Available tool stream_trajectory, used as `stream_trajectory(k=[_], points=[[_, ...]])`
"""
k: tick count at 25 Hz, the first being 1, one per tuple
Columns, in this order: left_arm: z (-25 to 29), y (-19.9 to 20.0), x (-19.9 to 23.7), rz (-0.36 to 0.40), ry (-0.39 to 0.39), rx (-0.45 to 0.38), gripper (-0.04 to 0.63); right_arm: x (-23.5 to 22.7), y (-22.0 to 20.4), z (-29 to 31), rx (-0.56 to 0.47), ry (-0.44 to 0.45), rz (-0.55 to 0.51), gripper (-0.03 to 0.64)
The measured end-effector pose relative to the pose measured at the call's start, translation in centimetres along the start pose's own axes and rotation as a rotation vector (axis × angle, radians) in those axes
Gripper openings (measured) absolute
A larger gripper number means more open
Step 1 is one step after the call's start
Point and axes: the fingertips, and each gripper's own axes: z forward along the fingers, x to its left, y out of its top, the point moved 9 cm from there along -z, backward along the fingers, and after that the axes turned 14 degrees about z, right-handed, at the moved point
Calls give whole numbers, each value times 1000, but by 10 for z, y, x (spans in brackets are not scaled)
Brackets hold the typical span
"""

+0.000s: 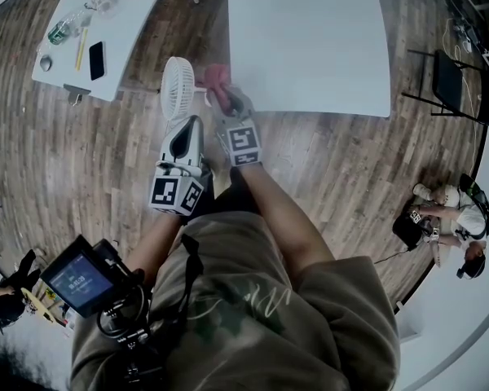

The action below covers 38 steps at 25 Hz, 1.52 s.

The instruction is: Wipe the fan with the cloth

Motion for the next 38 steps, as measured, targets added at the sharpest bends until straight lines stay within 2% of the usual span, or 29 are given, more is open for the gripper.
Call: stream_trajectory(k=[15, 22, 34, 38], points=[[2, -6, -2, -3, -9, 21, 20, -13, -15, -2, 29, -33, 13, 99], [3, -9, -1, -13, 2, 27, 20, -28, -34, -3, 122, -94, 28, 97], [4, -14, 0, -21, 6, 45, 20, -34, -53, -1, 147, -111, 31, 94], [3, -16, 0, -22, 6, 51, 20, -38, -64, 2, 171, -119, -8, 94]])
